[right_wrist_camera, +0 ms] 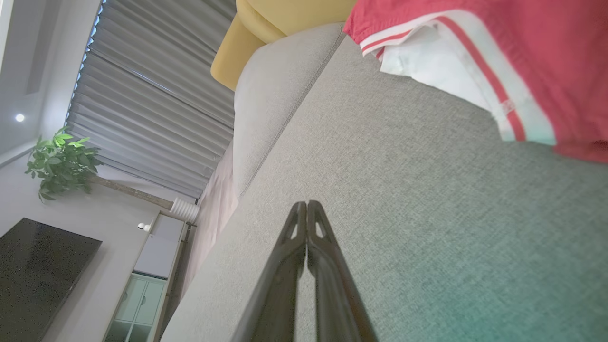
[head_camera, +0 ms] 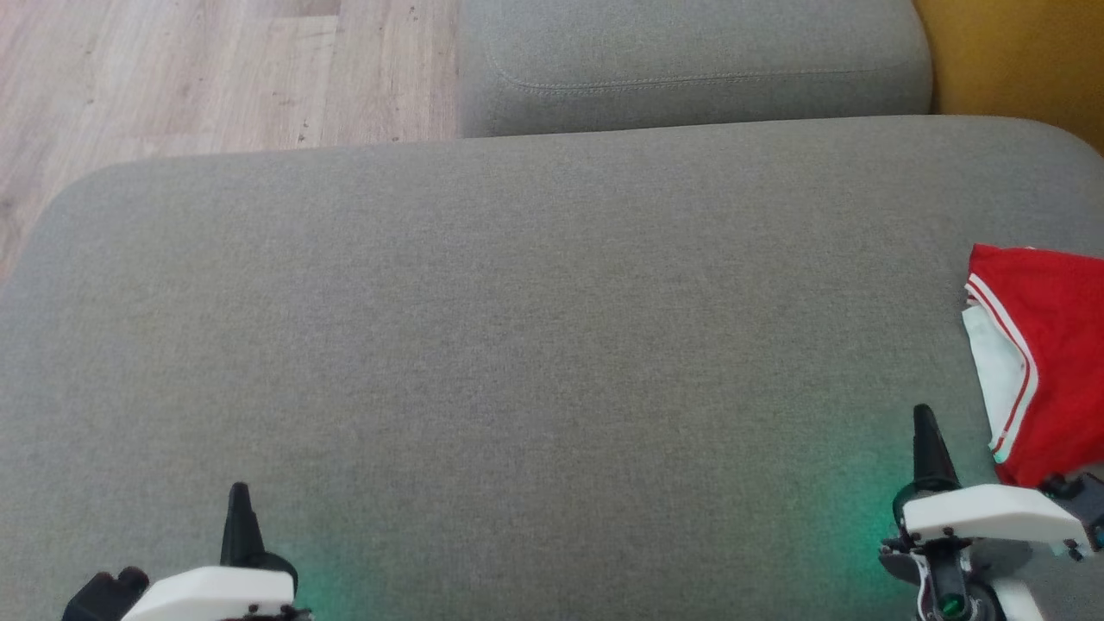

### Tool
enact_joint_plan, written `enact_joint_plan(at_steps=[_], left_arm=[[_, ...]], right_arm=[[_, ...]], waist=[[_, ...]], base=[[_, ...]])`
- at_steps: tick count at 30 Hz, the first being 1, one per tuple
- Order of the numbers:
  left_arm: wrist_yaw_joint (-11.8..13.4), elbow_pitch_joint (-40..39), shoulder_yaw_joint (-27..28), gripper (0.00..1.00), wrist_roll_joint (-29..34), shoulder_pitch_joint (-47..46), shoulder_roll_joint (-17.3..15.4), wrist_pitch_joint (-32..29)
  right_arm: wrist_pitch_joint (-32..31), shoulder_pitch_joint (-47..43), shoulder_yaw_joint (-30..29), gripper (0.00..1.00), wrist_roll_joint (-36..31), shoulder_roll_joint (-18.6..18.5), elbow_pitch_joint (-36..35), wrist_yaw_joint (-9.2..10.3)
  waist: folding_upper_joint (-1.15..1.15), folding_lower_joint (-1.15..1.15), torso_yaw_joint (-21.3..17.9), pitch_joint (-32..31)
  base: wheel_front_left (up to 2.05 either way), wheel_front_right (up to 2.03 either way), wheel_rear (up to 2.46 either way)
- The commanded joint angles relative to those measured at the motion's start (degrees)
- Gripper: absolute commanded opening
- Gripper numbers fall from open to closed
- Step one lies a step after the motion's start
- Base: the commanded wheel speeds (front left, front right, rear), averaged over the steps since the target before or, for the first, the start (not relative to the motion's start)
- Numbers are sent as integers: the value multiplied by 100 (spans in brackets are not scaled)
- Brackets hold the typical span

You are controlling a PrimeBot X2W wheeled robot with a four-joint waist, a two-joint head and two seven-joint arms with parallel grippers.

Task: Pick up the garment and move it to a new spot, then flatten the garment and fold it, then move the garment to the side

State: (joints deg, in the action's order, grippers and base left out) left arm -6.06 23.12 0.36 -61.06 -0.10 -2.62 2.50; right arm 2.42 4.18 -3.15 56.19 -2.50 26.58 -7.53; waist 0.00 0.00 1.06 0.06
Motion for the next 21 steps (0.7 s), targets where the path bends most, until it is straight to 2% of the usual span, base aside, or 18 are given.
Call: enact_joint_plan(at_steps=[1,21], left_arm=[[-43,-231,189,0,-135,-297,-15,-42],[-81,-491,353,0,-1282,-418,-19,-371]], right_arm=[[-36,231,27,0,164,-24,-250,2],[-366,219,-113,0,1487,-29,-638,3]], waist=[[0,0,-2,0],[0,0,-42,5]], base=[[0,0,0],[0,0,0]])
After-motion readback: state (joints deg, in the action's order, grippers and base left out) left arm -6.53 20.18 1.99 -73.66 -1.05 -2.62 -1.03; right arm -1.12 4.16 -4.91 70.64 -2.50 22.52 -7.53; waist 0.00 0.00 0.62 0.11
